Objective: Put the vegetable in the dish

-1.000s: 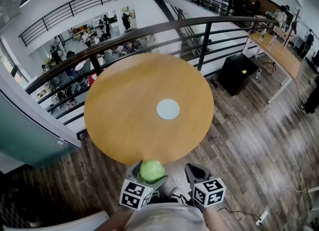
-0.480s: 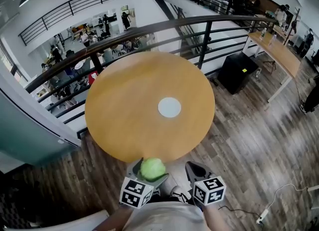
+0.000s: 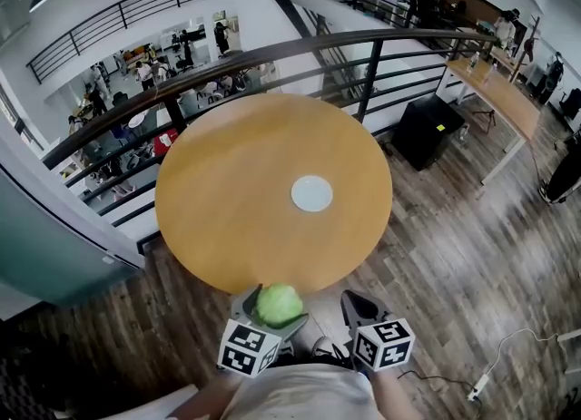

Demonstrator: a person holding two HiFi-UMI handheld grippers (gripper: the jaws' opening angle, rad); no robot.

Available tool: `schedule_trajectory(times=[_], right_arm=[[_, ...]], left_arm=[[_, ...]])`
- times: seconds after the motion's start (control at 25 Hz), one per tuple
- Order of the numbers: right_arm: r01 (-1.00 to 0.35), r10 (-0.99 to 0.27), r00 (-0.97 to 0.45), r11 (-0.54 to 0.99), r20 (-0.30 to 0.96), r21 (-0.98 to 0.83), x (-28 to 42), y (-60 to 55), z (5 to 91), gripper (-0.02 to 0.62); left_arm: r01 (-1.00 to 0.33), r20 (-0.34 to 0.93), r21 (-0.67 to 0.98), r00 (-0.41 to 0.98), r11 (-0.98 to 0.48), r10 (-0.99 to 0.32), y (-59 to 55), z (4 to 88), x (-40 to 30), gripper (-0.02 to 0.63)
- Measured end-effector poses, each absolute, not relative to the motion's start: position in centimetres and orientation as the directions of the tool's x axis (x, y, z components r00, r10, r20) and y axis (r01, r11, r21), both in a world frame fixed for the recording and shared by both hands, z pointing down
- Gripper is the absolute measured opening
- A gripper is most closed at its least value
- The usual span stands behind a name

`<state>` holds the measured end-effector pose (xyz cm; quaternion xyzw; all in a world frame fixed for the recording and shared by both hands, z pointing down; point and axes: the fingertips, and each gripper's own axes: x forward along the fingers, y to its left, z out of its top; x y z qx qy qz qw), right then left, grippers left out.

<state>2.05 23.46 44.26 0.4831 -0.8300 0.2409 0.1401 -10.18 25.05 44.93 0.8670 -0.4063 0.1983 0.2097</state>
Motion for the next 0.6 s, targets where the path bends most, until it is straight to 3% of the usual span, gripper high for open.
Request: schedule_trajectory(times=[0.6], right_arm=[[-0.89, -0.753, -0.454, 0.361, 0.476, -0.278, 0.7, 23.8, 45.8, 0.017]], left_arm=[[-0.764, 0.507, 0.221, 0.621, -0.606, -0.598, 24.4, 45.7, -11.8, 0.488]])
